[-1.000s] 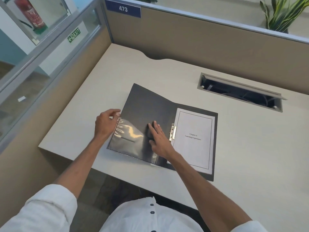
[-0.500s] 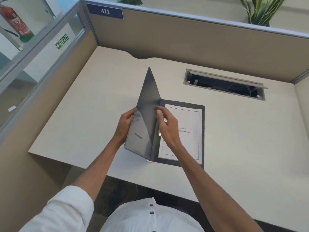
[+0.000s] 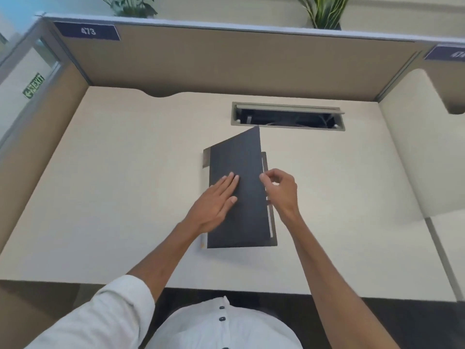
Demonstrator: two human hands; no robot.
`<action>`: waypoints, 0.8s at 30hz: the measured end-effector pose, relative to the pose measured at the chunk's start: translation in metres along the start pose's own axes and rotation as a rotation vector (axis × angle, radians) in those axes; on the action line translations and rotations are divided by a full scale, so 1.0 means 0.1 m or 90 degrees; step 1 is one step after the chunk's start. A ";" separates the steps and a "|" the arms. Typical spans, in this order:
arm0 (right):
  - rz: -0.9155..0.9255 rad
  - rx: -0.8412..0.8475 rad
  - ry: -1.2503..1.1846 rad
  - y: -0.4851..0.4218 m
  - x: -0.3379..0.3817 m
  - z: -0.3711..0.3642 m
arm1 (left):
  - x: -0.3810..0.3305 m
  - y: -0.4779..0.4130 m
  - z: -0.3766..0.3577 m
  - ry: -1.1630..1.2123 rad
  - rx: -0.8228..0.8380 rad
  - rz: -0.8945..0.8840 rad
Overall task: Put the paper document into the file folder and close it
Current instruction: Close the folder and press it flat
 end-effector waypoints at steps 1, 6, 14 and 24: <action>-0.029 0.000 0.014 -0.04 -0.12 0.04 | 0.00 -0.02 -0.07 -0.013 0.010 0.009; -0.137 0.010 0.111 -0.12 -0.61 0.10 | 0.06 -0.04 -0.31 -0.048 0.050 0.077; -0.046 0.027 0.318 0.01 -0.77 -0.17 | 0.16 -0.01 -0.50 -0.157 0.101 0.111; 0.170 0.193 0.481 0.16 -0.88 -0.48 | 0.26 0.07 -0.52 -0.195 0.104 0.098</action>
Point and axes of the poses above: each hand's wrist, its own y-axis away from the middle knuckle, its own z-axis out of the back of the hand, x = y × z, the point moved 4 cm from there along -y, towards the middle knuckle, and after that the axes turned 6 degrees about y, right-handed, at the moved point
